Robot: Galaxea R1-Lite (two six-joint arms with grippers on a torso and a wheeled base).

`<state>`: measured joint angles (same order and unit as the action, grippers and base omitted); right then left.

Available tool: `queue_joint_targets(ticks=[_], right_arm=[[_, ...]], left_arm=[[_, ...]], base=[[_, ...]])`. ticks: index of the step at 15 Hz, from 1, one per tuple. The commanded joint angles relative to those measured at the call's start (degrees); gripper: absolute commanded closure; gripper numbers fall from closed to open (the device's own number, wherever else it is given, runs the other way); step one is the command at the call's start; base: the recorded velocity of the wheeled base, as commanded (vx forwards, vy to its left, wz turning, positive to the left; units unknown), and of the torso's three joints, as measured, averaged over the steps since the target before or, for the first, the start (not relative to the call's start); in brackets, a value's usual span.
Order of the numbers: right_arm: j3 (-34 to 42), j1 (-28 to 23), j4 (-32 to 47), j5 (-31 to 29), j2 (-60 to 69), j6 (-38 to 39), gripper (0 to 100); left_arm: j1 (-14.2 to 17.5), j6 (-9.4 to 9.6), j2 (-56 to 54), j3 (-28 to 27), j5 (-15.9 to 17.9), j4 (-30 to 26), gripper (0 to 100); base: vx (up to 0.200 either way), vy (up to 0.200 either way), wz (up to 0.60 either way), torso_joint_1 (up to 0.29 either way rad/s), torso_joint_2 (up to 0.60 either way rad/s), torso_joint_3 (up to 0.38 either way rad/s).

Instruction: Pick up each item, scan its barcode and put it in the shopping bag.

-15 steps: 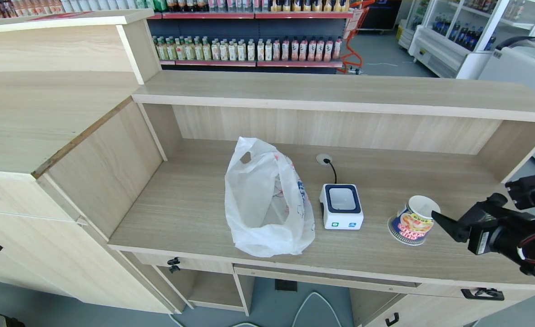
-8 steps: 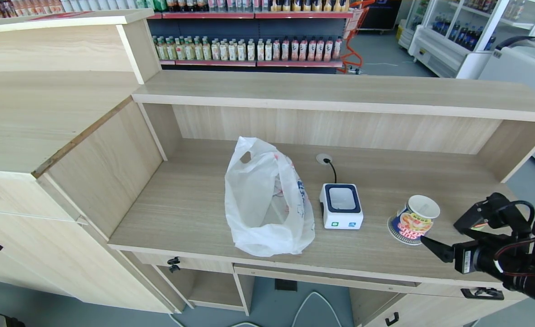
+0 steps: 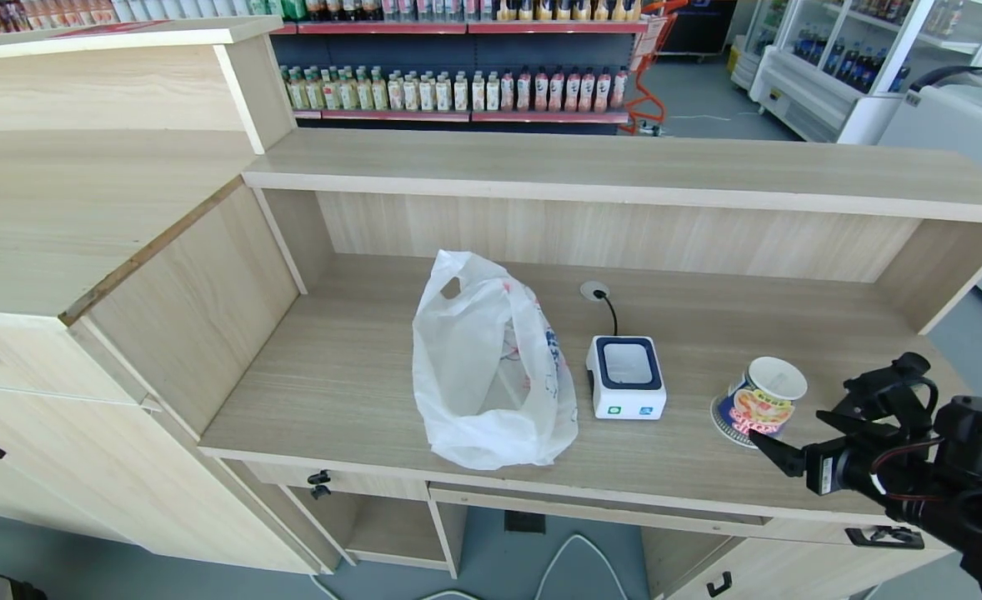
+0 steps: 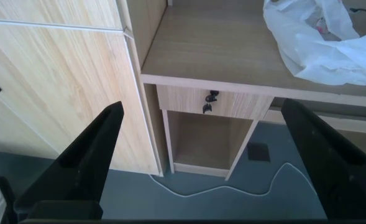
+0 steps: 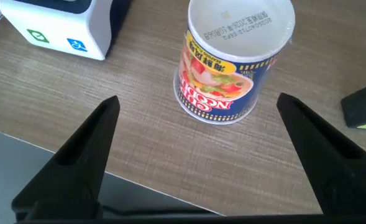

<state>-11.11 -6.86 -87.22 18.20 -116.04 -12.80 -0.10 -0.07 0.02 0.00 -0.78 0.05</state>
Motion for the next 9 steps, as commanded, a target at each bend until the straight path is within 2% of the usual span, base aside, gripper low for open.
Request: queue_joint_targets(ticks=[1, 7, 9], right_arm=[[-0.8, 0.2, -2.8, 2.4, -8.1, -1.4, 0], [-8.4, 0.3, -2.8, 3.6, -14.2, -2.0, 0], [-9.6, 0.4, -2.8, 8.2, -15.7, -2.0, 0]], left_arm=[[0.0, -0.01, 0.1, 0.0, 0.0, 0.0, 0], [0.0, -0.01, 0.1, 0.0, 0.0, 0.0, 0], [0.0, -0.01, 0.0, 0.0, 0.0, 0.0, 0]], base=[[0.0, 0.0, 0.0, 0.0, 0.0, 0.0], [0.0, 0.0, 0.0, 0.0, 0.0, 0.0], [0.0, 0.0, 0.0, 0.0, 0.0, 0.0]])
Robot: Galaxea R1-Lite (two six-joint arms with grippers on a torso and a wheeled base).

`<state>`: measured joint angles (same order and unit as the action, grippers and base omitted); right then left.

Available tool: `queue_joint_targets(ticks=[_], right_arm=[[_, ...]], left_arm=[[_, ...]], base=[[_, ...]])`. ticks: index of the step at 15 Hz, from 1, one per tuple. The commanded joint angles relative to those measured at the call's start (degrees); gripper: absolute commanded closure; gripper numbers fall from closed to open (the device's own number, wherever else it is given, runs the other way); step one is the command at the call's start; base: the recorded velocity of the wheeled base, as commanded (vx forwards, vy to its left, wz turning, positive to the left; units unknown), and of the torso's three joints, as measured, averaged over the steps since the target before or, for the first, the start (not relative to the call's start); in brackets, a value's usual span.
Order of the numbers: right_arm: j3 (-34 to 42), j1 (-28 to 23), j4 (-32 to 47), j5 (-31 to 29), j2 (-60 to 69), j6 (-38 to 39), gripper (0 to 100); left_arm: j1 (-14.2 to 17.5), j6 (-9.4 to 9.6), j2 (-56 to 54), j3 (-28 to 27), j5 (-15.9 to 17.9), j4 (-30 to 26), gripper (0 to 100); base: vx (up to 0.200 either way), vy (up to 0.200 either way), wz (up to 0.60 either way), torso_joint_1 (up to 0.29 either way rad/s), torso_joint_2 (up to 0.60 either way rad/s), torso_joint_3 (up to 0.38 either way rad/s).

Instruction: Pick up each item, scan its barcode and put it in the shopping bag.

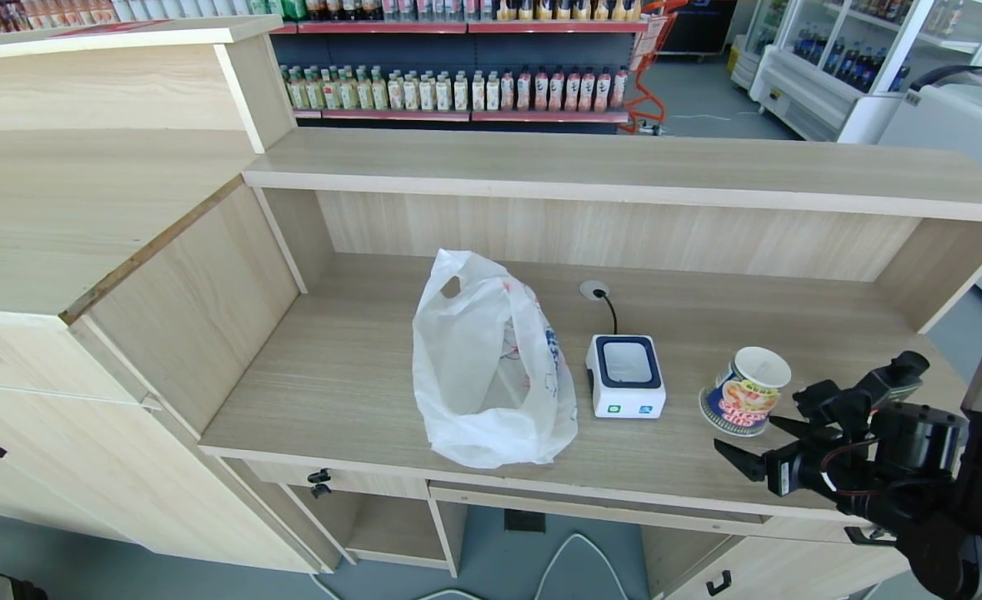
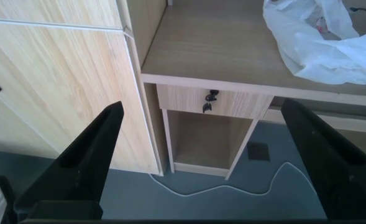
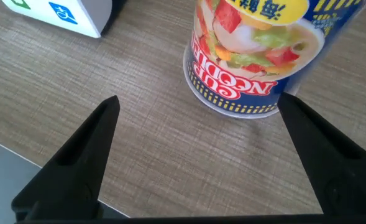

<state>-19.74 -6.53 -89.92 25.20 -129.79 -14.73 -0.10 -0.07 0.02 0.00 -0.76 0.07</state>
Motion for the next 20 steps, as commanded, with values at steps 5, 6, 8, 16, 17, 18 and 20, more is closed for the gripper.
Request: queue_joint_targets(ticks=[5, 6, 8, 16, 17, 18, 20], right_arm=[[-7.8, 0.0, -0.1, 3.5, -1.3, 0.0, 0], [-8.4, 0.1, 0.3, 3.5, 0.1, -0.1, 0], [-10.0, 0.0, 0.8, 3.5, 1.0, -1.3, 0], [-16.4, -4.0, 4.7, 4.7, -2.0, -4.3, 0], [-16.4, -4.0, 4.7, 4.7, -2.0, -4.3, 0], [-18.6, -3.7, 4.9, 7.9, -3.8, -4.0, 0], [-21.4, -1.6, 5.0, 10.1, -5.4, -2.1, 0]], left_arm=[[0.0, -0.01, 0.1, 0.0, 0.0, 0.0, 0], [0.0, -0.01, 0.1, 0.0, 0.0, 0.0, 0], [0.0, -0.01, 0.1, 0.0, 0.0, 0.0, 0], [0.0, -0.01, 0.1, 0.0, 0.0, 0.0, 0], [0.0, -0.01, 0.1, 0.0, 0.0, 0.0, 0], [-0.1, -0.01, 0.1, 0.0, 0.0, 0.0, 0], [0.0, -0.01, 0.1, 0.0, 0.0, 0.0, 0]], base=[[0.0, 0.0, 0.0, 0.0, 0.0, 0.0], [0.0, 0.0, 0.0, 0.0, 0.0, 0.0], [0.0, 0.0, 0.0, 0.0, 0.0, 0.0], [0.0, 0.0, 0.0, 0.0, 0.0, 0.0], [0.0, 0.0, 0.0, 0.0, 0.0, 0.0], [0.0, 0.0, 0.0, 0.0, 0.0, 0.0], [0.0, 0.0, 0.0, 0.0, 0.0, 0.0]])
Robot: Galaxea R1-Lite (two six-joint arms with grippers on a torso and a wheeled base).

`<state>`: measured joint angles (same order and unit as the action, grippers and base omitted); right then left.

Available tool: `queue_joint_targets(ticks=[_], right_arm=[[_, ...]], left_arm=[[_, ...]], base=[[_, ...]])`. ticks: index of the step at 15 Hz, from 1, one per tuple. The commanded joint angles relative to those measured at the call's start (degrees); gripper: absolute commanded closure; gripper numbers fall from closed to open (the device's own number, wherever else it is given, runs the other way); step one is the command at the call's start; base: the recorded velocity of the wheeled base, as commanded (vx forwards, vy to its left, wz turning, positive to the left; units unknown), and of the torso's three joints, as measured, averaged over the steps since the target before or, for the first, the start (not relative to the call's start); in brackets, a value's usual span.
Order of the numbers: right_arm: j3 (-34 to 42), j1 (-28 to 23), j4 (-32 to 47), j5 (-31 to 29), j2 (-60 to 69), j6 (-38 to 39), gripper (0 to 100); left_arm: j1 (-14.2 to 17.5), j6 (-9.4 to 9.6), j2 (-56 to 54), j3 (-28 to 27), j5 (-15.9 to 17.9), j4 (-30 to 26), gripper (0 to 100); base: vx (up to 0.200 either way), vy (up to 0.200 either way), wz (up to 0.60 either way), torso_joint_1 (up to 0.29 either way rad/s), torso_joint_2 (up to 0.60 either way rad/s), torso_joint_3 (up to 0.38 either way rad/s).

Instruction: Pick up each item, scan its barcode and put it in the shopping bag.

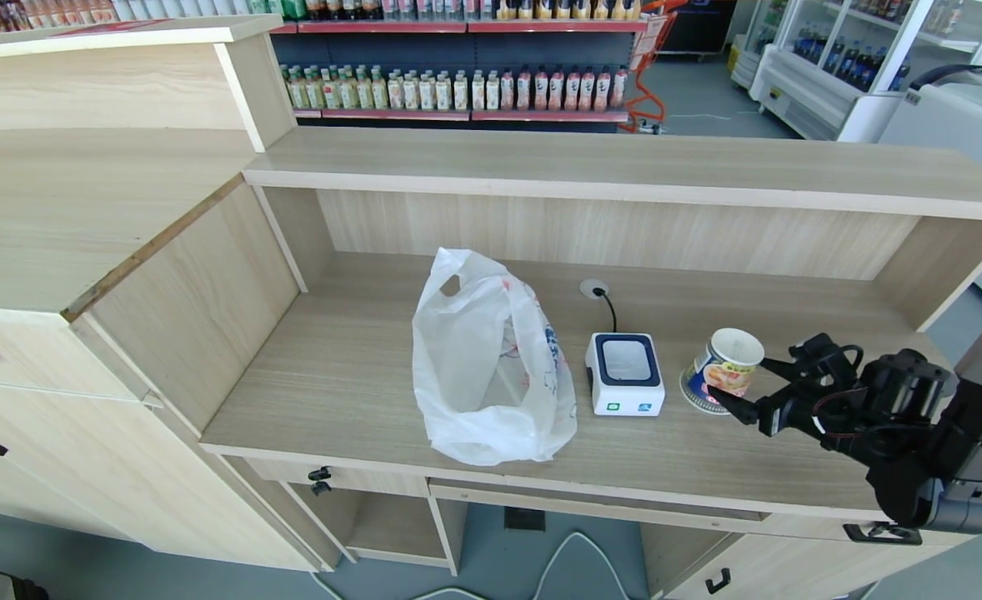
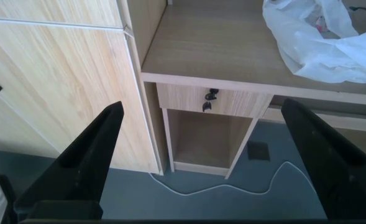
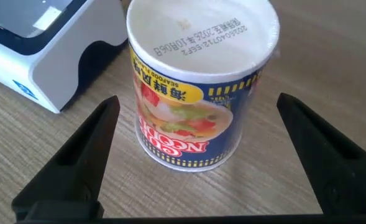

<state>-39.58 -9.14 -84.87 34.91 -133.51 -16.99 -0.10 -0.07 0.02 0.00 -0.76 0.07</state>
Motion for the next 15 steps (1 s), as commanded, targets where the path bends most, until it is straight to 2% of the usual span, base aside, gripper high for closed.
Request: queue_joint_targets(ticks=[1, 4, 10, 11, 15], right_arm=[[-2.5, 2.3, 0.0, 0.9, -1.6, 1.3, 0], [-4.4, 4.1, 0.3, 0.9, -2.6, 1.3, 0], [-7.0, 4.1, 0.4, 0.9, -7.6, 1.3, 0], [-7.6, 4.1, 0.5, 0.9, -8.3, 1.3, 100], [-11.6, 4.5, 3.3, 0.9, -9.0, 1.3, 100]], left_arm=[[0.0, -0.01, 0.1, 0.0, 0.0, 0.0, 0], [0.0, -0.01, 0.1, 0.0, 0.0, 0.0, 0], [0.0, -0.01, 0.1, 0.0, 0.0, 0.0, 0], [0.0, -0.01, 0.0, 0.0, 0.0, 0.0, 0], [0.0, -0.01, 0.1, 0.0, 0.0, 0.0, 0]], base=[[0.0, 0.0, 0.0, 0.0, 0.0, 0.0], [0.0, 0.0, 0.0, 0.0, 0.0, 0.0], [0.0, 0.0, 0.0, 0.0, 0.0, 0.0], [0.0, 0.0, 0.0, 0.0, 0.0, 0.0], [0.0, 0.0, 0.0, 0.0, 0.0, 0.0]])
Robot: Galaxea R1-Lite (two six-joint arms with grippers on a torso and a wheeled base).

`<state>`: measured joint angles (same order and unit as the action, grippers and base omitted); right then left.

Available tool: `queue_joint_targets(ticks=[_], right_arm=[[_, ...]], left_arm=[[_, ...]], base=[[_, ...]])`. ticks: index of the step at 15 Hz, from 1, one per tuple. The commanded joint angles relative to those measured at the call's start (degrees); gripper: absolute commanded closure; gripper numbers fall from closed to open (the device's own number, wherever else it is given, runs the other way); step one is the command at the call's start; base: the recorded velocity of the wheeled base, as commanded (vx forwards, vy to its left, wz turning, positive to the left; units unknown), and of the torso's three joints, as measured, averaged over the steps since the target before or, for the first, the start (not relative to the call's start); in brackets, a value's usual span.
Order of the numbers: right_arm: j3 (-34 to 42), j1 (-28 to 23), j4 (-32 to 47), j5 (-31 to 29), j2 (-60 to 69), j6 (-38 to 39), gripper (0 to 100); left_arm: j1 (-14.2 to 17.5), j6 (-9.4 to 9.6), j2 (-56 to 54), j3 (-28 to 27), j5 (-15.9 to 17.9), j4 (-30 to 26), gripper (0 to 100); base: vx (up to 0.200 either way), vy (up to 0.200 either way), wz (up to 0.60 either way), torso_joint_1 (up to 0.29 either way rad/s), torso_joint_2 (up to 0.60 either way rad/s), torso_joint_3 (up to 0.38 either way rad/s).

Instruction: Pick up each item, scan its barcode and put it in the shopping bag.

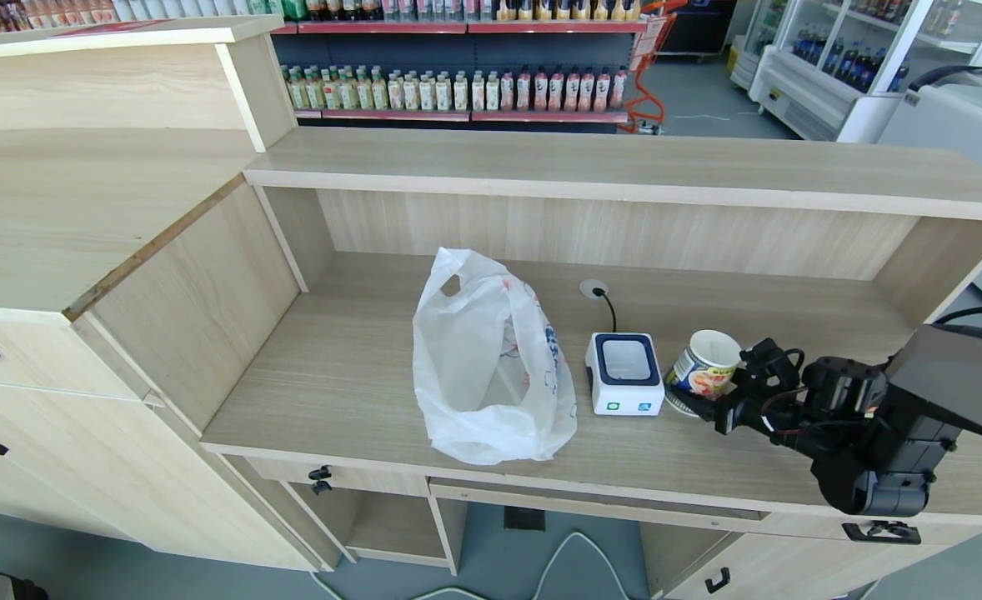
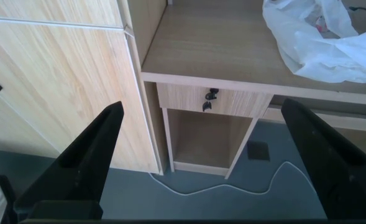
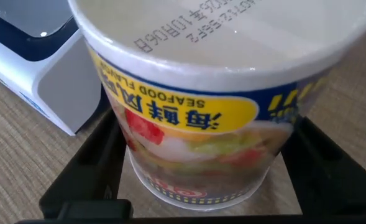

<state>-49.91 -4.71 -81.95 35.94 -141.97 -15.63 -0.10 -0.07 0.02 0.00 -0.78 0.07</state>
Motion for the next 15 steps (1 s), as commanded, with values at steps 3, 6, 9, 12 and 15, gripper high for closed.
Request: queue_joint_targets(ticks=[3, 6, 9, 12, 15], right_arm=[[-0.5, 0.1, 0.7, 0.0, 2.6, 0.0, 100], [2.4, 1.0, 2.1, 0.1, 10.0, 0.0, 100], [6.4, 1.8, 2.8, 1.3, 18.8, 0.2, 100], [13.1, 5.1, 6.5, 8.7, 34.7, 6.2, 100], [13.3, 8.4, 18.0, 13.4, 48.3, 7.3, 100]], left_arm=[[0.0, -0.01, 0.1, 0.0, 0.0, 0.0, 0], [0.0, -0.01, 0.1, 0.0, 0.0, 0.0, 0], [0.0, -0.01, 0.0, 0.0, 0.0, 0.0, 0], [0.0, -0.01, 0.1, 0.0, 0.0, 0.0, 0], [0.0, -0.01, 0.1, 0.0, 0.0, 0.0, 0]], base=[[0.0, 0.0, 0.0, 0.0, 0.0, 0.0], [0.0, 0.0, 0.0, 0.0, 0.0, 0.0], [0.0, 0.0, 0.0, 0.0, 0.0, 0.0], [0.0, 0.0, 0.0, 0.0, 0.0, 0.0], [0.0, 0.0, 0.0, 0.0, 0.0, 0.0]])
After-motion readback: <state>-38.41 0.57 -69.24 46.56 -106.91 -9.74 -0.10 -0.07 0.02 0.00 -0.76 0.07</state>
